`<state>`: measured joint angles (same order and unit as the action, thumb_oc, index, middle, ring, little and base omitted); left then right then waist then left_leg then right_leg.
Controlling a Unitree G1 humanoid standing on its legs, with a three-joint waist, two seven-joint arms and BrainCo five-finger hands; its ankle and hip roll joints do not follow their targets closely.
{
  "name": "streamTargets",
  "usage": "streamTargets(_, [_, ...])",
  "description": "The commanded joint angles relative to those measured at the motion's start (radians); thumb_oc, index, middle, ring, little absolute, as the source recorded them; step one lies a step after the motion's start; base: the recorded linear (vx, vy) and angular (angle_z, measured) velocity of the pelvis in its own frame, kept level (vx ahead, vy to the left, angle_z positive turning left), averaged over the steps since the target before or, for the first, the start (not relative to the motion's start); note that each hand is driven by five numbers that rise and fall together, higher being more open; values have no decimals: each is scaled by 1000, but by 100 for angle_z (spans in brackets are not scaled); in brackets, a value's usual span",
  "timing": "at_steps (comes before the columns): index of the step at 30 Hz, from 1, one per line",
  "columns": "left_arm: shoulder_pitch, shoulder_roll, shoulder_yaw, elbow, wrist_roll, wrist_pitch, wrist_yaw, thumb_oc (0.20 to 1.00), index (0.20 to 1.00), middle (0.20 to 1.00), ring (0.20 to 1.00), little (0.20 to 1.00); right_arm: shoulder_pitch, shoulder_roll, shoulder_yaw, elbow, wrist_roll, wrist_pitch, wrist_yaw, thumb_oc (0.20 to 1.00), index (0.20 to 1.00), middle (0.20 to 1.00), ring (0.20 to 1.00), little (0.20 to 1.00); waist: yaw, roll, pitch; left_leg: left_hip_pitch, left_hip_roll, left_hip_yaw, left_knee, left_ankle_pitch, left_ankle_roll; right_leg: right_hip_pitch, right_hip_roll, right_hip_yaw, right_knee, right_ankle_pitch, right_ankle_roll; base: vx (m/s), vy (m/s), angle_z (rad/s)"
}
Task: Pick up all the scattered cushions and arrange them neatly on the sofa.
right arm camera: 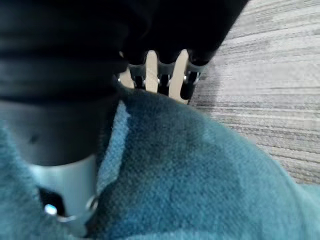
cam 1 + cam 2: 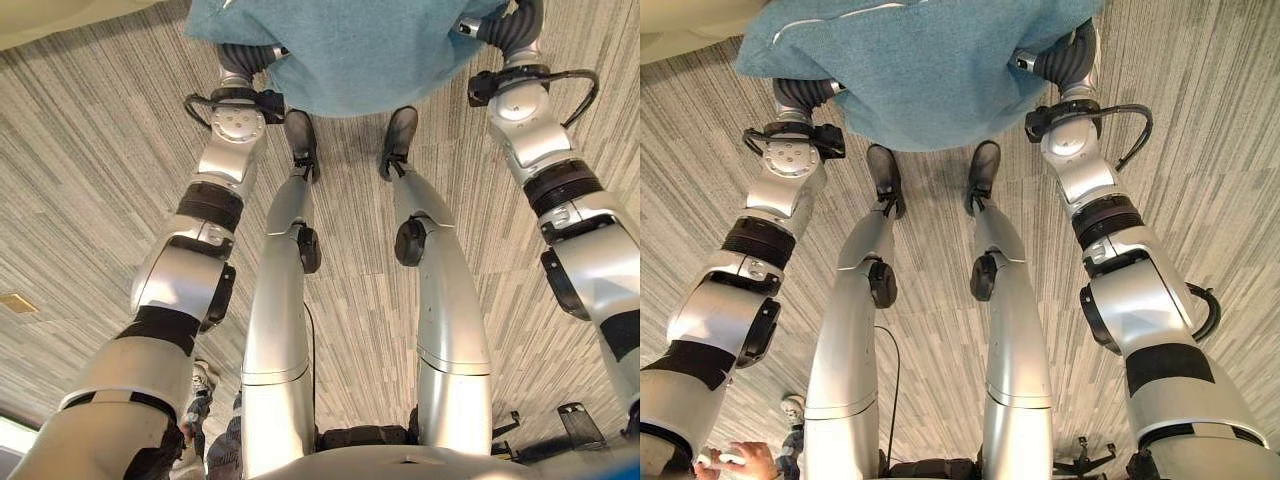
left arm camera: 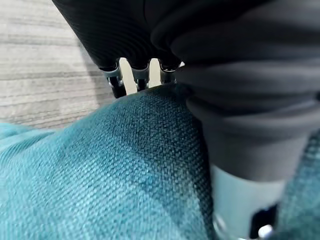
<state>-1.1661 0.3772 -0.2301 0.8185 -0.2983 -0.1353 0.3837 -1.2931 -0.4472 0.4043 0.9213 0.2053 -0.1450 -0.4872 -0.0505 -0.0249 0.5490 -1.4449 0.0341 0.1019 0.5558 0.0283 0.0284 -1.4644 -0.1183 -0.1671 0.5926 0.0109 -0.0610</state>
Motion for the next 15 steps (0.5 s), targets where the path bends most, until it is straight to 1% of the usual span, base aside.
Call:
streamTargets(1, [5,-131,14,-70,-45,-71,-2,1000,1000,1000,1000,1000,2,103,28,-138,27,-77,14,1000,1000,1000,1000,1000,-16,64,-29,28,-14,-120,17,-94,-32,109,-2,59,9,-10,87,0,0,0])
streamTargets(2, [6,-141,14,-71,-51,-74,-3,1000,1000,1000,1000,1000,5,117,20,-149,32,-79,14,755,755,755,755,755,-16,64,-29,33,-15,-119,14,-93,-32,113,-1,60,6,-10,87,0,0,0])
streamTargets(3, [12,-166,17,-93,-74,-85,-4,608,608,608,608,608,8,149,2,-180,43,-88,8,200,200,200,200,200,-17,63,-29,39,-19,-121,10,-92,-32,118,2,60,-1,-8,88,-13,16,3])
streamTargets(4, [26,-182,28,-122,-96,-96,-11,200,200,200,200,200,15,173,-9,-214,50,-100,9,200,200,200,200,200,-19,61,-29,46,-22,-122,5,-90,-30,126,6,60,-6,-4,88,0,0,0])
streamTargets(7, [63,-202,54,-218,-140,-113,-20,200,200,200,200,200,46,203,-23,-300,23,-111,6,200,200,200,200,200,-27,54,-29,94,-22,-116,-26,-84,-29,166,12,63,-36,3,84,0,0,0])
streamTargets(10, [93,-209,63,-265,-138,-116,-23,200,200,200,200,200,76,211,-26,-341,7,-113,4,200,200,200,200,200,-31,47,-29,138,-21,-111,-53,-79,-29,205,16,60,-63,10,83,-11,5,-3])
streamTargets(13, [161,-231,79,-353,-132,-112,-34,200,200,200,200,200,143,223,-44,-403,-17,-116,15,200,200,200,200,200,-37,38,-29,226,-18,-102,-103,-70,-29,285,23,55,-109,19,80,-21,-11,-6])
streamTargets(15, [229,-242,83,-444,-115,-101,-49,200,200,200,200,200,222,223,-67,-466,-32,-111,32,200,200,200,200,200,-38,33,-29,310,-16,-97,-151,-61,-30,360,27,51,-146,20,77,-21,-39,-4])
